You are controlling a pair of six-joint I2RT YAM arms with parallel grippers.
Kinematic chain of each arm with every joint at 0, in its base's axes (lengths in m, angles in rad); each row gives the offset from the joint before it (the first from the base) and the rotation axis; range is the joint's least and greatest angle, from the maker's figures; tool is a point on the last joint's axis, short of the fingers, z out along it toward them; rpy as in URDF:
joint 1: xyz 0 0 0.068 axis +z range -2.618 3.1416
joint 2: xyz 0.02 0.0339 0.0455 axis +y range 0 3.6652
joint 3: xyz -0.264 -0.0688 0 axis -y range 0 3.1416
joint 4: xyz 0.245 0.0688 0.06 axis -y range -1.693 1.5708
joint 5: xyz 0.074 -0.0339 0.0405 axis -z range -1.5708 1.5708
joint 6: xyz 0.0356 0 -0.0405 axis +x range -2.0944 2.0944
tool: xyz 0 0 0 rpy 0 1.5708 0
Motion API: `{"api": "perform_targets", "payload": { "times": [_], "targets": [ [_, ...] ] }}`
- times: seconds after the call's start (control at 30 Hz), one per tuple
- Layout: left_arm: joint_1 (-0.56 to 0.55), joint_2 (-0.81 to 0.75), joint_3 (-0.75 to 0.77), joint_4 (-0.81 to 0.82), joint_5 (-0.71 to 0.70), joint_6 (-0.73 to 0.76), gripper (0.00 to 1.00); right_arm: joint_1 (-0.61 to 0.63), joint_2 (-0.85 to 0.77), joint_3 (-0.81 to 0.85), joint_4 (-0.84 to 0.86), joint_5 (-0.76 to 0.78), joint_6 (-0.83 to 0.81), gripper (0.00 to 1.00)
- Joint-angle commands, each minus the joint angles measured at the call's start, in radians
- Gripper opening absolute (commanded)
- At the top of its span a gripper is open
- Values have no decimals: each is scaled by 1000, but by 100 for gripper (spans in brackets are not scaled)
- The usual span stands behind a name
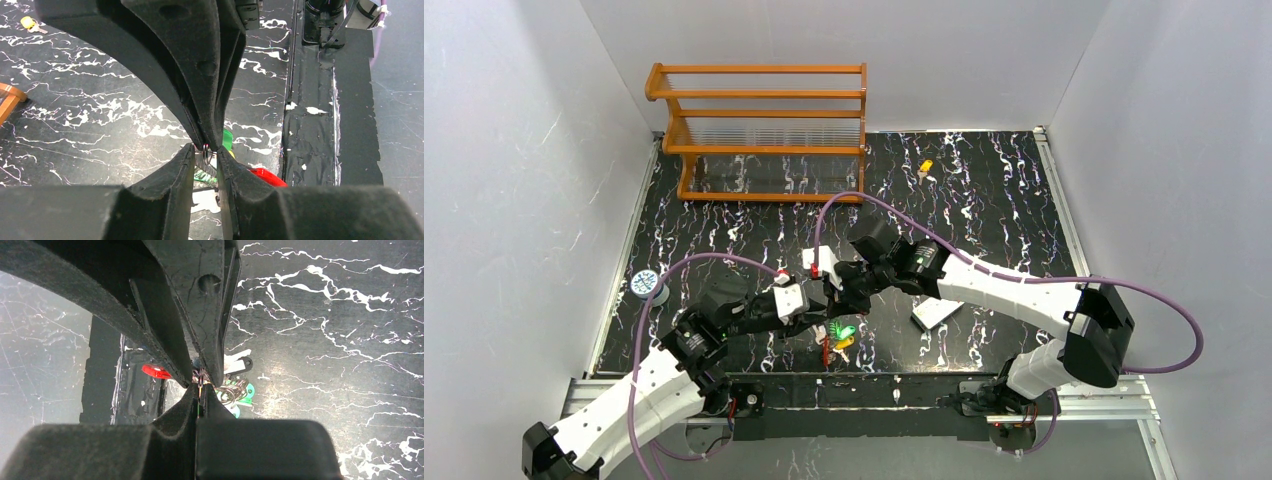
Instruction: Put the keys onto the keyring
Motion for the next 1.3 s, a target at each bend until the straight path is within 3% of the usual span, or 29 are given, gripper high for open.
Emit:
{"api": "perform_targets", "payload": {
  "times": [0.0,0.27,0.43,0.63,0.83,0.97,1.13,1.27],
  "targets": [
    [-6,29,32,6,28,-1,21,6,-36,22,68,-25,7,1],
    [-6,40,35,-5,6,8,13,6,-36,23,70,-43,6,1],
    [-6,53,46,-45,-6,21,0,6,-44,19,74,-51,2,1],
    [-6,46,51,-59,-10,28,0,6,-48,3,95,-56,1,1],
    [-6,-14,48,-60,-45,28,0,1,-117,-79,222,-3,53,50],
    [-5,-63,38,-43,-54,25,0,-41,-225,-183,397,-10,137,68],
    [-5,-120,31,-27,-70,25,0,-101,-301,-264,534,-82,239,75],
    [-6,-171,17,-16,-85,18,0,-105,-305,-266,540,-81,285,70]
  ]
}}
